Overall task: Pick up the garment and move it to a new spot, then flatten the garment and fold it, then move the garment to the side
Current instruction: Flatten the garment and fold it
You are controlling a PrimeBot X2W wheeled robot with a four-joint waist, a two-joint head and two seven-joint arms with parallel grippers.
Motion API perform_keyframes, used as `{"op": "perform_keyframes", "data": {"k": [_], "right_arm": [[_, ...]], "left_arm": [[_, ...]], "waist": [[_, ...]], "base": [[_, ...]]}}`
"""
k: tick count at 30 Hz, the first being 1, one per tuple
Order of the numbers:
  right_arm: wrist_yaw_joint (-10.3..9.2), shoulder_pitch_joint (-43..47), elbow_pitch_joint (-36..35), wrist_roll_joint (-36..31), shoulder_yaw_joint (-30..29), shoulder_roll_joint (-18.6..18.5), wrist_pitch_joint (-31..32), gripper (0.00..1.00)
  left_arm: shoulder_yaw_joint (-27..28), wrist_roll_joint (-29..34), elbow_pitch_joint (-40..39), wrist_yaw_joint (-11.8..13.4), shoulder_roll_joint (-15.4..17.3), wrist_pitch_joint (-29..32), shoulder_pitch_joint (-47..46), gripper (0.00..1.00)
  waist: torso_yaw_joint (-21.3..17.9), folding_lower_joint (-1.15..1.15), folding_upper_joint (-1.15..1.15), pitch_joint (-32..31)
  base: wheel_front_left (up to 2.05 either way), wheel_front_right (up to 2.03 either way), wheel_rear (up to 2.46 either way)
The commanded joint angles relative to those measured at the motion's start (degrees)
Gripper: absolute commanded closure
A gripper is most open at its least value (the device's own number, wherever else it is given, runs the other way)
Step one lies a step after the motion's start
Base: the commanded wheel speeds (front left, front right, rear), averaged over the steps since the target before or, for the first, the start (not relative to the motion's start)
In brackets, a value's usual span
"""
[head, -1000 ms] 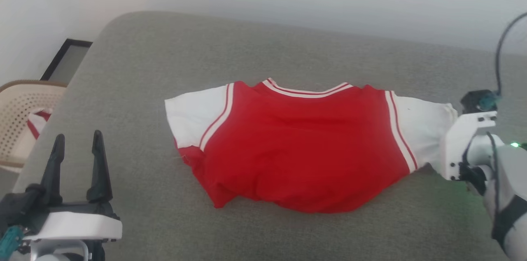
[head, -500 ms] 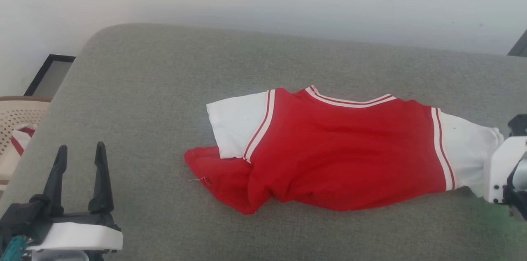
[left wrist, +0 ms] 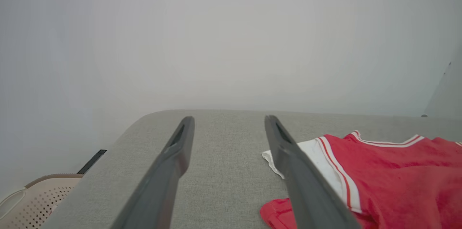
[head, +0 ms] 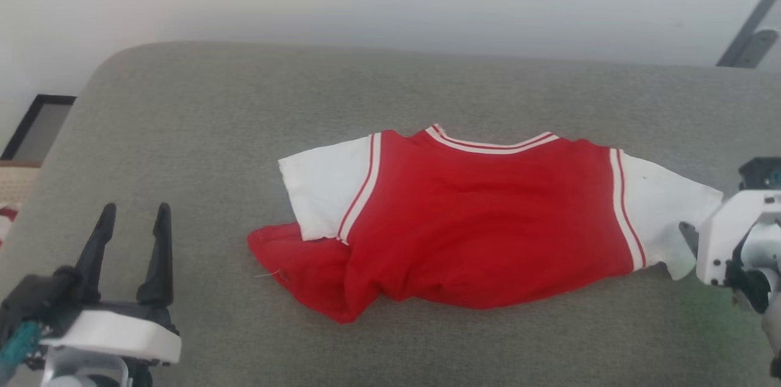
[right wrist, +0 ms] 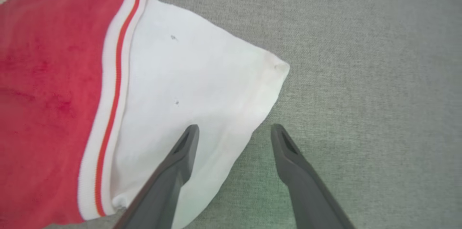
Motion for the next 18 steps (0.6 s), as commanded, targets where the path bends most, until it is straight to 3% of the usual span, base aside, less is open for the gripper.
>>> {"op": "perform_keyframes", "data": {"k": [1, 8, 18], "right_arm": [[-0.11, -0.87, -0.99, 0.05, 0.26, 0.18, -1.02, 0.00], [-0.11, -0.70, -6.81, -2.15, -1.13, 0.25, -9.19, 0.00], [-0.11, 1.81, -18.74, -13.11, -10.01, 5.96, -23.95, 0.00]], "left_arm": [[-0.16, -0.92, -0.03, -0.26, 0.80, 1.29, -0.97, 0.00], [-3.57, -5.22, -0.20, -1.46, 5.16, 8.10, -4.84, 0.00], [-11.72, -17.08, 4.61, -1.76, 14.71, 22.59, -14.64, 0.00]], "waist": [[-1.08, 0.00, 0.00, 0.10], [-4.57, 0.00, 0.00, 0.25], [-9.40, 0.00, 0.00, 3.14]], "base": [[0.00, 0.00, 0.00], [0.00, 0.00, 0.00], [0.00, 0.00, 0.00]]}}
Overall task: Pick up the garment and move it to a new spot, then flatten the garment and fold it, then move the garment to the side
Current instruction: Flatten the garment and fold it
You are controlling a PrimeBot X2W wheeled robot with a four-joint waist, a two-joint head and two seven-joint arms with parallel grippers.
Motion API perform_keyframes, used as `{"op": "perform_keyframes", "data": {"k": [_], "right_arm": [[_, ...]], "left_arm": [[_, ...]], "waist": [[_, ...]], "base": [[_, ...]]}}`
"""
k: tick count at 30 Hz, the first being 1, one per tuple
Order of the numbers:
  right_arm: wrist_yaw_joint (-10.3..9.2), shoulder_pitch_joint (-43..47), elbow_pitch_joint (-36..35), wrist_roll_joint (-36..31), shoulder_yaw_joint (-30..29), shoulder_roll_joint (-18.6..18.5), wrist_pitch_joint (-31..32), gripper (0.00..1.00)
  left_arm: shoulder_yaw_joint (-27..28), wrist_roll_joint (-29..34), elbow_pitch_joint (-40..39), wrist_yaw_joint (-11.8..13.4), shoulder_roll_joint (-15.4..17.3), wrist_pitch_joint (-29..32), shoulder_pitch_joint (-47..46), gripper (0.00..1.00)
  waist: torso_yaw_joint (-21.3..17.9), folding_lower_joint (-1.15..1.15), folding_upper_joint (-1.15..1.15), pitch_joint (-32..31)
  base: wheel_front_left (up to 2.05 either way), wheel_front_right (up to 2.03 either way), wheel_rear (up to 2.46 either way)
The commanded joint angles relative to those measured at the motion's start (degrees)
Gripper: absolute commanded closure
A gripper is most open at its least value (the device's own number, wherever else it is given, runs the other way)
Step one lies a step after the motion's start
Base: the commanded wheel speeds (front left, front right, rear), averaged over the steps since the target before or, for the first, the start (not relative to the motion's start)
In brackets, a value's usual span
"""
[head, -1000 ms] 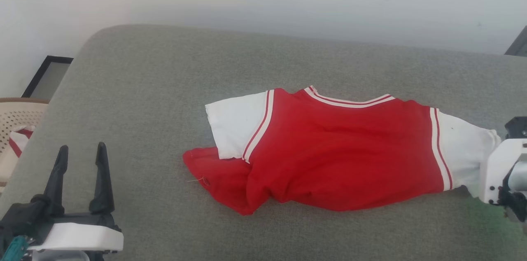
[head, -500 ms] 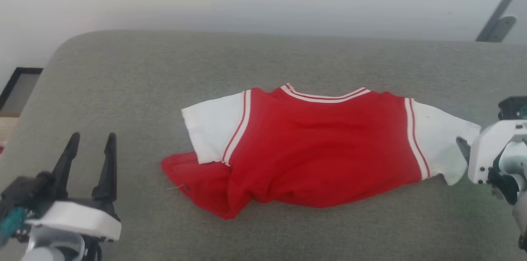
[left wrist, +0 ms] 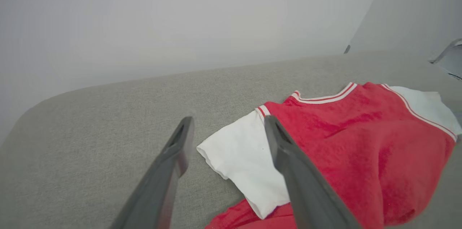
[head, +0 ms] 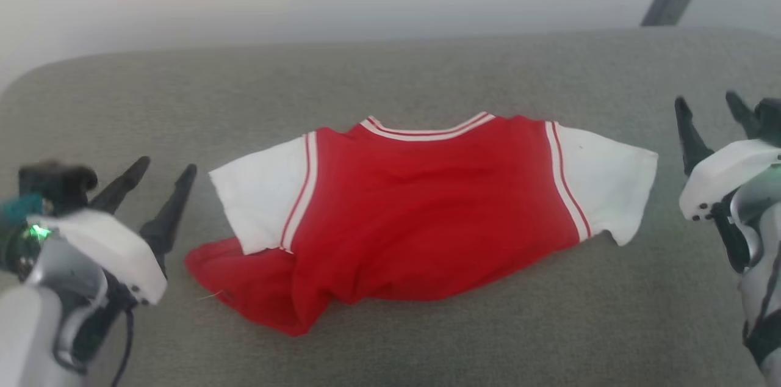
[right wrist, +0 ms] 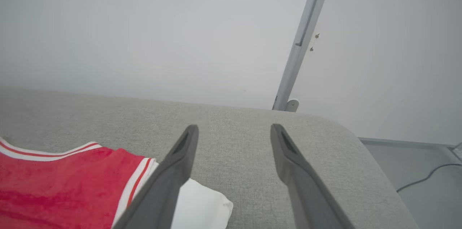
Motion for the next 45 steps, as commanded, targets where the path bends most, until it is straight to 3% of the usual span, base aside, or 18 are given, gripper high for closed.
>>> {"op": "perform_keyframes", "data": {"k": [1, 9, 20, 25, 35, 36, 38, 45], "right_arm": [[-0.11, 1.04, -2.75, -2.97, -1.40, 1.36, -1.91, 0.00], [-0.11, 4.15, -14.28, -10.67, -6.88, 8.25, -4.28, 0.00], [-0.11, 4.66, -20.40, -12.61, -7.85, 11.44, -1.52, 0.00], [-0.11, 3.68, -21.68, -12.58, -7.52, 11.93, -0.75, 0.00], [-0.11, 1.90, -21.79, -9.58, -4.92, 11.79, 4.17, 0.00], [-0.11, 1.87, -21.64, -8.84, -4.20, 11.54, 5.47, 0.00], [-0.11, 1.71, -21.14, -6.53, -2.61, 10.73, 9.00, 0.00], [-0.11, -1.10, -18.28, 0.84, 1.40, 6.44, 23.97, 0.00]], "left_arm": [[-0.97, -2.47, 1.75, -0.12, 1.53, 3.04, -2.32, 0.00], [-4.66, -10.37, 11.42, -0.11, 4.79, 17.18, -12.33, 0.00], [-9.21, -10.32, 23.64, 1.70, 4.84, 31.97, -24.97, 0.00], [-11.43, -9.19, 28.77, 2.66, 4.26, 36.00, -29.77, 0.00], [-13.55, -7.71, 40.05, 3.12, 2.95, 37.93, -35.31, 0.00], [-13.63, -8.05, 41.14, 3.00, 2.50, 38.27, -35.55, 0.20], [-13.95, -8.57, 43.32, 2.87, 1.60, 39.48, -35.90, 1.00], [-14.37, -10.23, 46.63, 1.95, -0.85, 40.38, -38.10, 1.00]], "waist": [[-1.51, 0.00, 0.00, 1.61], [-4.01, 0.00, 0.00, 5.48], [-5.80, 0.00, 0.00, 9.99], [-6.39, 0.00, 0.00, 12.04], [-7.39, 0.00, 0.00, 15.59], [-7.40, 0.00, 0.00, 15.80], [-7.35, 0.00, 0.00, 16.14], [-6.26, 0.00, 0.00, 16.96]], "base": [[0.00, 0.00, 0.00], [0.00, 0.00, 0.00], [0.00, 0.00, 0.00], [0.00, 0.00, 0.00], [0.00, 0.00, 0.00], [0.00, 0.00, 0.00], [0.00, 0.00, 0.00], [0.00, 0.00, 0.00]]}}
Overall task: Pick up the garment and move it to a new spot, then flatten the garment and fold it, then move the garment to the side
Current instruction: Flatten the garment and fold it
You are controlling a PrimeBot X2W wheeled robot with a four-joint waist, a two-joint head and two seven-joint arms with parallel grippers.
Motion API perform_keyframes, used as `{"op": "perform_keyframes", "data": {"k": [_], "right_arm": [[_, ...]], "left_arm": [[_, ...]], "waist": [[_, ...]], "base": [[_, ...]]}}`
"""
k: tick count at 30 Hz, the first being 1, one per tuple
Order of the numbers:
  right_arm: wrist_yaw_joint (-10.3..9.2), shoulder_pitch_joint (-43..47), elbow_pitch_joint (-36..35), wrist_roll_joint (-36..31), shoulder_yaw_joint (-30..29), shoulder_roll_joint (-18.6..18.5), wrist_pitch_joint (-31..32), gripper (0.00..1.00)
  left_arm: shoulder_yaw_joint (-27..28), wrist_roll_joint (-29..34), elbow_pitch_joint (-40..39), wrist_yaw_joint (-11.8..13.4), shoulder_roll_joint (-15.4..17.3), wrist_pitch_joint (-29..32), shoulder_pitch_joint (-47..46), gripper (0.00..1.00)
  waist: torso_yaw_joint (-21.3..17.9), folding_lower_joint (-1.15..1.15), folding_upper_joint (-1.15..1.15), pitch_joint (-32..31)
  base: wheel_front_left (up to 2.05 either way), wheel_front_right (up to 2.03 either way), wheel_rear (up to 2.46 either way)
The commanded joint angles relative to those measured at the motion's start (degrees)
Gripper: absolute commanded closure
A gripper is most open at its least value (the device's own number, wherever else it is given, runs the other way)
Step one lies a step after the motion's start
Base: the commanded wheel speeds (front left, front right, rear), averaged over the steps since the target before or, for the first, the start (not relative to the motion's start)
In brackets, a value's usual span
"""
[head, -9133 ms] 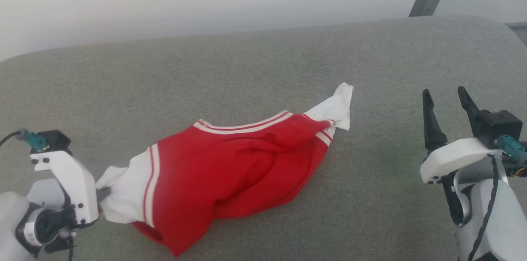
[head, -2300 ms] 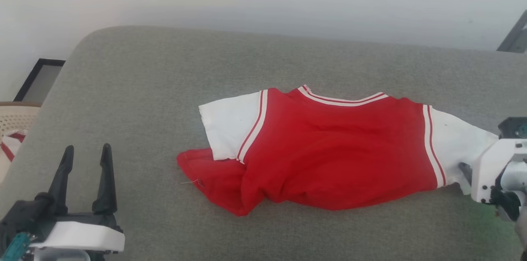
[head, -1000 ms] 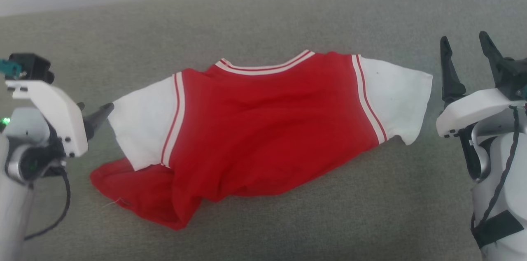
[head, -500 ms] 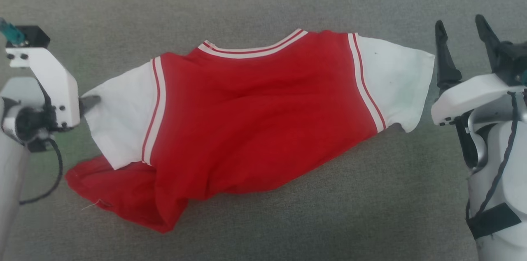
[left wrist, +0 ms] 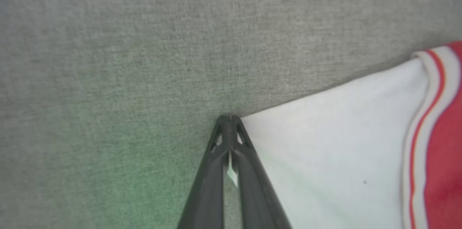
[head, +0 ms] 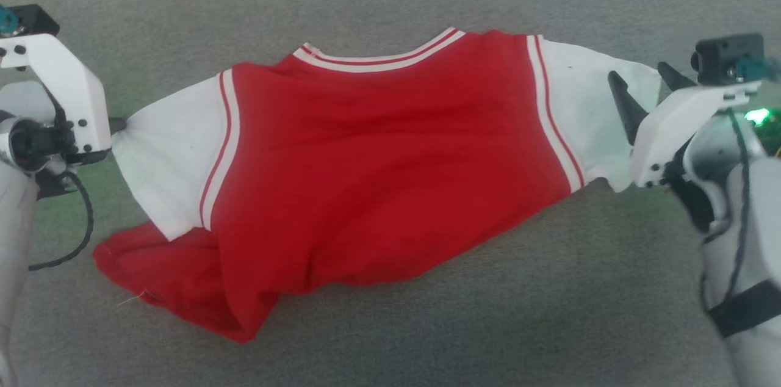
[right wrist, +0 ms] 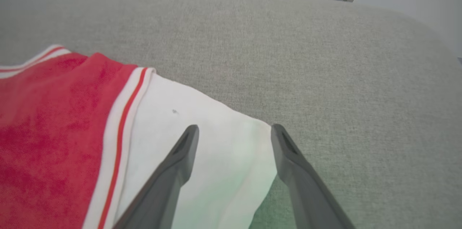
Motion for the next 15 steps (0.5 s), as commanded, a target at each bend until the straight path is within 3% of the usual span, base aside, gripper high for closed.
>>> {"op": "perform_keyframes", "data": {"k": [1, 9, 15], "right_arm": [[-0.11, -1.38, 0.65, 0.41, 0.91, -1.47, 1.88, 0.00], [-0.12, -8.41, 7.93, 4.90, 4.07, -6.42, 14.41, 0.00], [-0.11, -11.39, 12.83, 7.83, 6.34, -7.62, 21.12, 0.00]], "left_arm": [[-1.58, -0.59, 2.37, -0.26, -2.41, 0.88, 2.83, 1.00], [-1.58, -1.11, 3.95, -0.81, -3.48, -0.03, -0.41, 1.00], [-1.61, -1.37, 4.93, -0.90, -3.97, -0.67, -2.43, 1.00]], "waist": [[0.47, 0.00, 0.00, 0.25], [2.05, 0.00, 0.00, 1.09], [2.67, 0.00, 0.00, 1.85]], "base": [[0.00, 0.00, 0.00], [0.00, 0.00, 0.00], [0.00, 0.00, 0.00]]}}
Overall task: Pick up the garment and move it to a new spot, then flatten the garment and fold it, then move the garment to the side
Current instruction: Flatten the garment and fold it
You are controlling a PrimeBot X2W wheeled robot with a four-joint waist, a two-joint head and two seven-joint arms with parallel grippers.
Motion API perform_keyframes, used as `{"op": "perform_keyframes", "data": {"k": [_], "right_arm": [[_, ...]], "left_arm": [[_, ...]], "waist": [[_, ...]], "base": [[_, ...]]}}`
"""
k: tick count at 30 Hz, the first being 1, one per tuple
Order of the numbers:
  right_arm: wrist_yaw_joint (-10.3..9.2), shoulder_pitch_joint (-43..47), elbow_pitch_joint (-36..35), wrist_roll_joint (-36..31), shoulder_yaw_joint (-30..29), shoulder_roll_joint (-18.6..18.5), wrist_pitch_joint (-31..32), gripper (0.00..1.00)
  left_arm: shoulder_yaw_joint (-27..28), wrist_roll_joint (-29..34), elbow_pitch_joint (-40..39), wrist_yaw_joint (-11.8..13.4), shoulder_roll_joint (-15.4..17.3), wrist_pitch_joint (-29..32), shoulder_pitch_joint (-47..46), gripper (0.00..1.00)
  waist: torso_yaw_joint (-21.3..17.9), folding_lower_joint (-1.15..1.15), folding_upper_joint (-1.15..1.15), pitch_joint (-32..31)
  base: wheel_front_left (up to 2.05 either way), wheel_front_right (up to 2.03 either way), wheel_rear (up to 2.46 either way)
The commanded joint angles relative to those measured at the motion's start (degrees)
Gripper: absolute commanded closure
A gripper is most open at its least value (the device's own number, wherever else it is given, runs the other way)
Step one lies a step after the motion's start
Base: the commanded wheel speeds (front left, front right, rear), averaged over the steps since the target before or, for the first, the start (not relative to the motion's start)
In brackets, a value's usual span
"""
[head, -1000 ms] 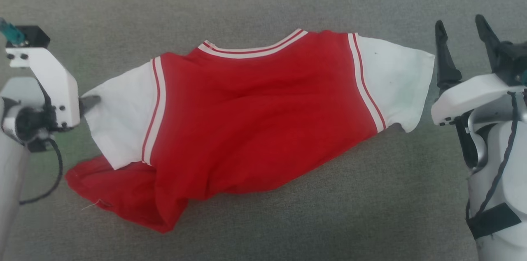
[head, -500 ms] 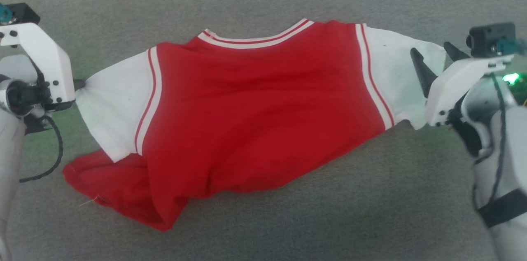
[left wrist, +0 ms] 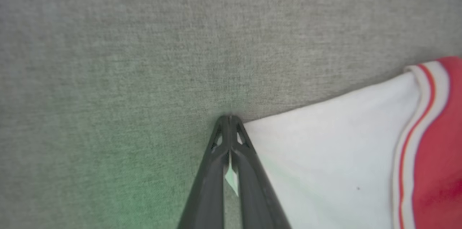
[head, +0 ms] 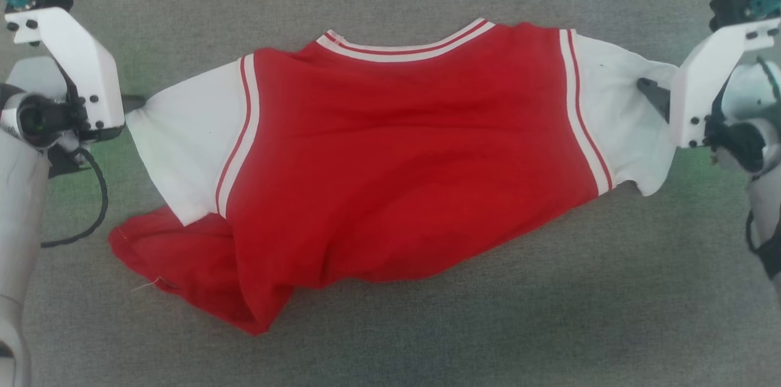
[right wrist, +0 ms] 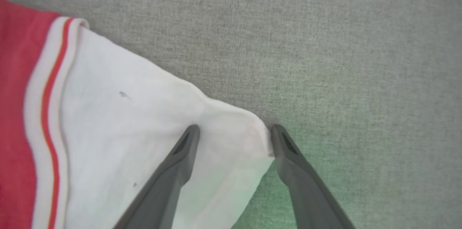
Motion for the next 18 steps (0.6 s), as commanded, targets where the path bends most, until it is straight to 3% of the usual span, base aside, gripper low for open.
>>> {"op": "perform_keyframes", "data": {"k": [1, 2, 3, 4, 8, 18], "right_arm": [[-0.11, 0.27, 1.25, -0.03, 0.57, 0.03, 0.85, 0.00], [-0.12, -0.18, 2.50, 0.40, 0.84, -0.09, 2.03, 0.00], [-0.11, -0.68, 3.83, 0.61, 0.90, -0.10, 3.11, 0.61], [-0.12, -1.12, 5.14, 0.48, 1.11, -0.27, 4.09, 1.00], [-0.12, -3.09, 9.03, 2.19, 1.60, -0.20, 5.44, 1.00], [-0.12, -5.30, 9.66, 4.50, 4.18, -1.96, 1.70, 1.00]], "left_arm": [[-0.95, 0.39, 1.53, 0.11, -1.71, -0.27, 1.83, 1.00], [-1.04, 0.43, 1.74, 0.09, -1.80, -0.44, 1.50, 1.00], [-1.06, 0.33, 1.95, 0.04, -1.98, -0.45, 1.20, 1.00], [-1.03, 0.21, 2.14, 0.02, -2.13, -0.58, 0.91, 1.00], [-1.26, 0.18, 3.36, 0.17, -2.69, -1.08, -0.31, 1.00], [-1.78, 0.15, 3.60, -0.42, -2.29, -2.34, -2.36, 1.00]], "waist": [[0.13, 0.00, 0.00, 0.20], [0.22, 0.00, 0.00, 0.37], [0.31, 0.00, 0.00, 0.51], [0.42, 0.00, 0.00, 0.66], [0.96, 0.00, 0.00, 0.72], [1.66, 0.00, 0.00, -0.78]], "base": [[0.00, 0.00, 0.00], [0.00, 0.00, 0.00], [0.00, 0.00, 0.00], [0.00, 0.00, 0.00], [0.00, 0.00, 0.00], [0.00, 0.00, 0.00]]}}
